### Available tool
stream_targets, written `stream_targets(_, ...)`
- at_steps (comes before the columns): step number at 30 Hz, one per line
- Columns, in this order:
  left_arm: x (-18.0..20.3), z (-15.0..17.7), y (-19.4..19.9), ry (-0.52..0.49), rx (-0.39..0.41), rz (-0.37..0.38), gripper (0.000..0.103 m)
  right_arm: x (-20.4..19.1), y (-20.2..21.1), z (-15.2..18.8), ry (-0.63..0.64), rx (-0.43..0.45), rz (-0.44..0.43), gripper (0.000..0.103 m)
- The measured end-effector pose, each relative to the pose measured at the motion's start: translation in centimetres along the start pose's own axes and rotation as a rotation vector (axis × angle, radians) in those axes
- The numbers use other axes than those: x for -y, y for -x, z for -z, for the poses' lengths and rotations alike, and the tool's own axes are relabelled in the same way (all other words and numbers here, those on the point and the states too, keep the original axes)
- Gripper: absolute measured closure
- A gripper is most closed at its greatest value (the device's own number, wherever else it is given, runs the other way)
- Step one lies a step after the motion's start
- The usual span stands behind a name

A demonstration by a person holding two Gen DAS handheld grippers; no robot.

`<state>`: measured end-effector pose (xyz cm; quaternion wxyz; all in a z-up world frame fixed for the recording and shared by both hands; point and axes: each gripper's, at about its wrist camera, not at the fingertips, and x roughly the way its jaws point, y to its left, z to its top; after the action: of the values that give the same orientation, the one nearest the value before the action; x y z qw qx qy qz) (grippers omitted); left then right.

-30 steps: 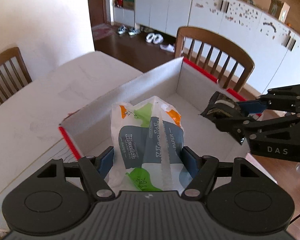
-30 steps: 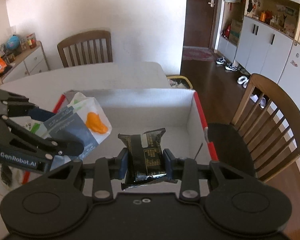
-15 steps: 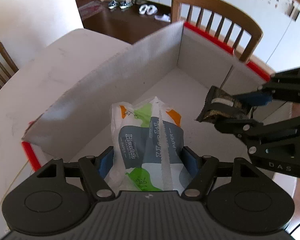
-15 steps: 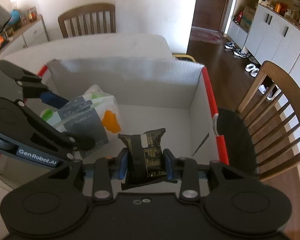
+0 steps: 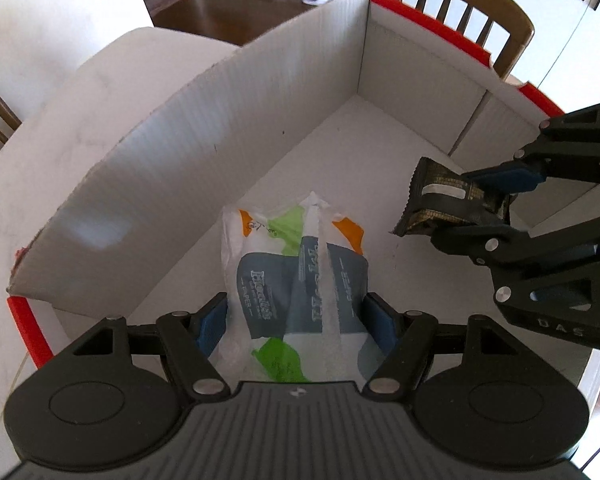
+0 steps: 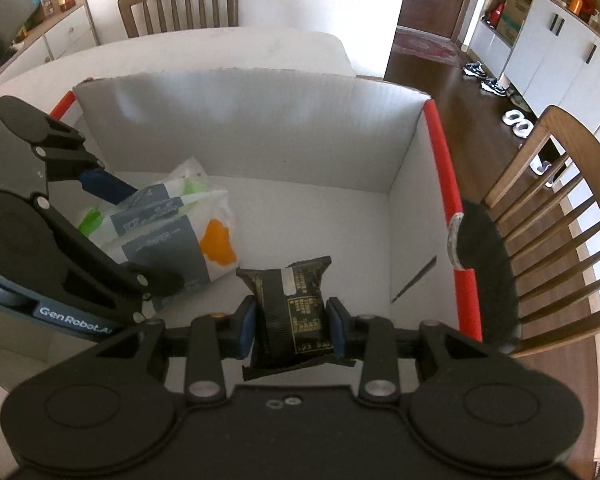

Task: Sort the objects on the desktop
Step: 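Open the left tool to drop the tissue pack while the right tool releases the seaweed bag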

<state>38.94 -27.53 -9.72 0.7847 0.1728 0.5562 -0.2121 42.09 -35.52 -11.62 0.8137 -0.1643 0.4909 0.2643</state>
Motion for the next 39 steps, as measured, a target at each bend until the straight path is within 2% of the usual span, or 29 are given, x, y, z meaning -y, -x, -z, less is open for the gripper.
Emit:
stream_targets(10,-0.4,0.9,-0.1,-0.013,-0.047,0.005,0.031,-0.1,-0.8,-0.2,0.021,-0.039,0.021,0.064)
stream_targets(12,-0.5,1.1,0.1,-0.021,-0.05,0.001,0.026,0.0,-0.8,-0.1,0.021,-0.041,0.018,0.062)
stream_targets(13,-0.5,1.3,0.2,-0.023,-0.048,-0.001,0.025,0.0,-0.8,-0.1,0.021,-0.044,0.02,0.058)
stream_targets(14,-0.6,1.4,0.4,-0.024,-0.042,0.0,0.025,0.0,-0.8,-0.1,0.022,-0.043,0.021,0.055)
stream_targets(23,-2.0,2.6,2.9,0.0,0.009,0.018,0.021,0.0,0.6,-0.1,0.014,-0.022,0.011,0.053)
stream_targets(27,-1.2,3.0,4.2,0.015,0.044,0.021,0.021,-0.1,2.2,-0.1,0.014,0.008,0.003,0.053)
stream_targets(31,-0.2,1.4,4.0,0.036,0.076,0.041,0.021,-0.1,3.9,0.0,-0.001,0.037,-0.008,0.053)
stream_targets(39,-0.1,2.8,7.2,0.064,0.153,0.043,0.021,-0.3,6.6,0.4,-0.013,0.092,-0.032,0.053)
